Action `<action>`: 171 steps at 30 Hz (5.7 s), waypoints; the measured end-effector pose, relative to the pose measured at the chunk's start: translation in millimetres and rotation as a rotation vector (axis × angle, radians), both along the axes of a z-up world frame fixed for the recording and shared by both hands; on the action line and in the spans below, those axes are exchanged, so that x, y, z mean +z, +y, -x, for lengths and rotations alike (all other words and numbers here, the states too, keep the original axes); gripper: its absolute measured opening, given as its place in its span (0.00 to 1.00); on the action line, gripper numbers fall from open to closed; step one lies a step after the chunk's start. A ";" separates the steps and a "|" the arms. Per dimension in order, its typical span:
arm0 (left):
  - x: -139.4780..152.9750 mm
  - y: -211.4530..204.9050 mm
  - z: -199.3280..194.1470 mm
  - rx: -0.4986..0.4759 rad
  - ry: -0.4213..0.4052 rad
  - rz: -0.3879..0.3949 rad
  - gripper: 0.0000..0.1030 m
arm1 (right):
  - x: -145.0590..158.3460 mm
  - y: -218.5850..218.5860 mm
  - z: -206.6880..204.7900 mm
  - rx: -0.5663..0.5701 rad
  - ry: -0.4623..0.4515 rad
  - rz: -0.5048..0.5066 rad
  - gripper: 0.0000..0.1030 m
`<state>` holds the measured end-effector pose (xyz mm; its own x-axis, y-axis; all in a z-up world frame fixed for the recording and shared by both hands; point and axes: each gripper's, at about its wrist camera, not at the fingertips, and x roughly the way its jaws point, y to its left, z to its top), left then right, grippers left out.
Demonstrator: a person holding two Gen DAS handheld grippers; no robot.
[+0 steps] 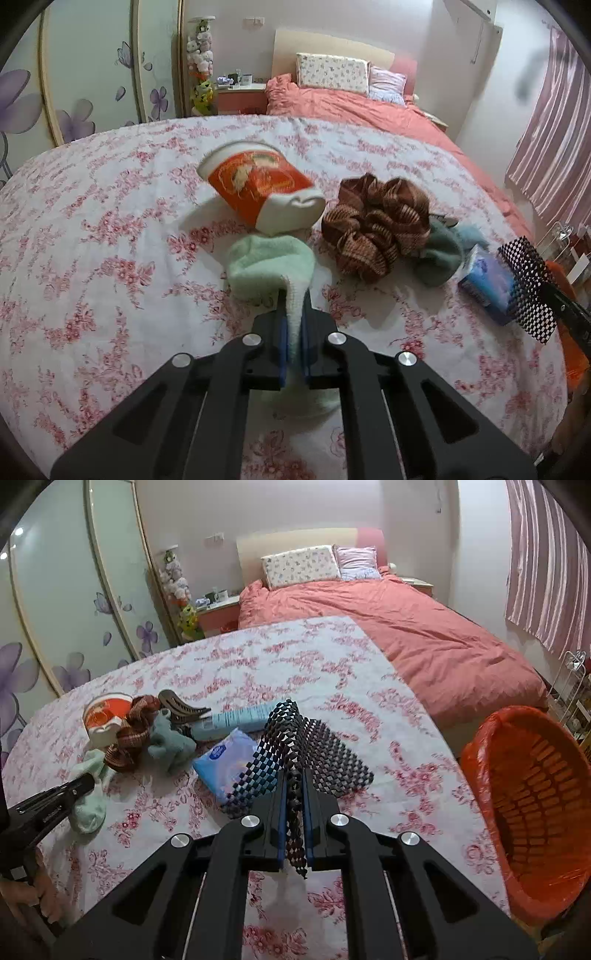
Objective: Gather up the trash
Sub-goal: 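Grasp the black mesh pad with the right tool while the left tool holds the sock, then carry the sock and mesh pad over the orange basket and open both tools, then move both open tools back over the bed, then grasp the blue tissue packet with the right tool while the left tool grasps the red paper cup, then lift the tissue packet and paper cup off the bed with both tools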
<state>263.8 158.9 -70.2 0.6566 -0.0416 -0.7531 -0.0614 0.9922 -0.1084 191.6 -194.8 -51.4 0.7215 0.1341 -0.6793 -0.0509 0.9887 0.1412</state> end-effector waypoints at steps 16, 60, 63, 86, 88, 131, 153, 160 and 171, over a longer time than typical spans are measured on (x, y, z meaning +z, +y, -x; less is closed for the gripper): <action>68.1 -25.6 32.7 -0.052 -0.139 0.033 0.07 | 42.1 -17.4 32.1 -0.010 -0.109 -0.019 0.07; 94.3 -300.1 60.2 -0.580 -0.189 0.111 0.07 | 39.5 -191.4 85.0 -0.366 -0.227 -0.103 0.07; 88.3 -323.5 54.4 -0.620 -0.167 0.124 0.07 | 35.4 -203.1 83.3 -0.387 -0.223 -0.116 0.07; 41.0 -345.7 20.5 -0.555 -0.088 -0.015 0.65 | 3.9 -242.2 70.9 -0.512 -0.118 -0.154 0.53; 41.2 -332.8 22.2 -0.532 -0.100 -0.045 0.70 | 5.7 -237.0 70.6 -0.506 -0.121 -0.132 0.59; 10.6 9.9 1.5 0.107 -0.006 -0.074 0.84 | -29.3 41.2 -38.8 0.153 0.114 0.109 0.77; -5.4 30.1 -107.6 0.268 0.099 0.040 0.93 | -32.6 18.9 -32.8 0.040 0.126 0.075 0.70; -11.3 26.2 -108.4 0.213 0.100 0.003 0.70 | -31.9 18.0 -32.3 0.036 0.126 0.083 0.69; -10.0 26.3 -36.4 0.085 0.087 0.016 0.70 | -32.7 15.9 -20.0 0.000 0.130 0.075 0.68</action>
<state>300.2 185.2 -80.2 0.5904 -0.0008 -0.8071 -0.1554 0.9812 -0.1147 211.6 -178.9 -84.1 0.6268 0.0793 -0.7751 -0.0371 0.9967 0.0720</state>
